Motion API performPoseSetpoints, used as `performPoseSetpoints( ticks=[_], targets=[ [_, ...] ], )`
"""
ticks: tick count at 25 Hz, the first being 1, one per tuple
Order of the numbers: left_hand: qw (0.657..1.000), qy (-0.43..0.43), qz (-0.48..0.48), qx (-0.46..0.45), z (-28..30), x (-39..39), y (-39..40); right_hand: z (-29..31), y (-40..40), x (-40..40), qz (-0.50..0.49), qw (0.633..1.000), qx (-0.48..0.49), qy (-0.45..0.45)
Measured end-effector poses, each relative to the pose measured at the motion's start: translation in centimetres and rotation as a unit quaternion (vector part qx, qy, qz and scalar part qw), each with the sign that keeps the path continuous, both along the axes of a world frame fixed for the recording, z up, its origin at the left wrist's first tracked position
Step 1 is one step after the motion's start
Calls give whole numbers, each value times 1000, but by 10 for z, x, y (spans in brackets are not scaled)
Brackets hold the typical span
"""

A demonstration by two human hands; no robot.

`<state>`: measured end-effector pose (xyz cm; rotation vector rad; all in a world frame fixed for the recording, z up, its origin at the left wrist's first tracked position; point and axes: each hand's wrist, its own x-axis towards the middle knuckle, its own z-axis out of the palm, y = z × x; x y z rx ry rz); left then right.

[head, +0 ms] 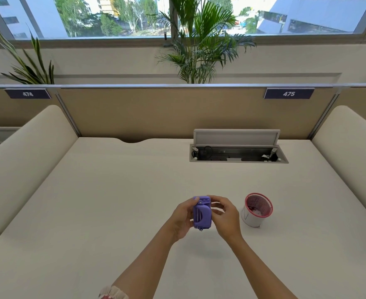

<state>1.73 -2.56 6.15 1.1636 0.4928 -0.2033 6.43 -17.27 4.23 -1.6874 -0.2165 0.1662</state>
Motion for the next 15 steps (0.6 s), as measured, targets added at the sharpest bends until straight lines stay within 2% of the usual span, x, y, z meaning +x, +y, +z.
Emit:
performPoseSetpoints(
  ticks=[11,15],
  targets=[
    [1000,-5,-6,27,-1,3,-3,1,-1,2,5,1000,2,-5],
    [1000,1,16,10,-3,1,-5,3,0,1,5,1000,-3,0]
  ],
)
